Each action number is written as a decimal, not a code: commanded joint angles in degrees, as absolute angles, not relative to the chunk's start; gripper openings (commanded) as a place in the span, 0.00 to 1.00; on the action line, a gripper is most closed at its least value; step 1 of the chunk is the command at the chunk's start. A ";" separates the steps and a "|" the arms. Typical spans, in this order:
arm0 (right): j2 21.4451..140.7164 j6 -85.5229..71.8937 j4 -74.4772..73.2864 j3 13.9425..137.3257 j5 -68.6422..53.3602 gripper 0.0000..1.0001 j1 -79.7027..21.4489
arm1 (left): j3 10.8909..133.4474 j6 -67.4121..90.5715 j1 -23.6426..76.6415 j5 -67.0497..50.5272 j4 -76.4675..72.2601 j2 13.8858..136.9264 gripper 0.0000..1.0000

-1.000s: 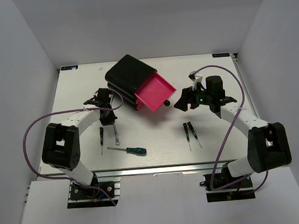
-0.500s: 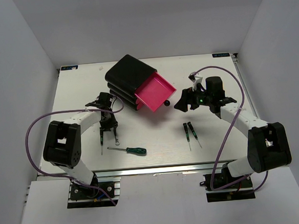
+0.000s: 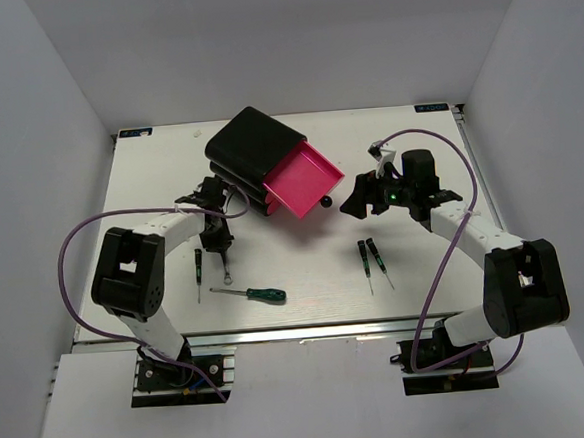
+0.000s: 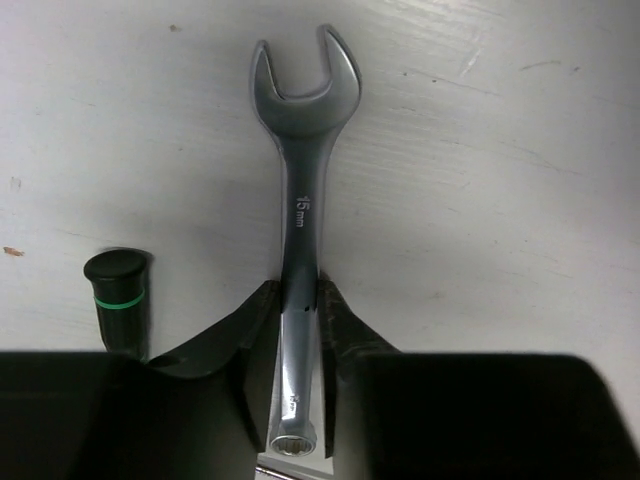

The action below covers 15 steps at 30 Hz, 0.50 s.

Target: Sort the tools into containers

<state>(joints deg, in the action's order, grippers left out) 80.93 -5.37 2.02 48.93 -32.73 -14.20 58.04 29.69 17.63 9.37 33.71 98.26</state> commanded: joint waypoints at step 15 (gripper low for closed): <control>79.37 -5.45 4.40 48.69 -32.61 0.77 -13.89 | 56.07 29.88 19.51 13.97 37.88 99.50 0.00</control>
<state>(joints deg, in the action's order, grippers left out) 80.93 -5.52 2.07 48.93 -32.73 -14.20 57.25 29.63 19.27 12.93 32.75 97.65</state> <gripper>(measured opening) 0.775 0.264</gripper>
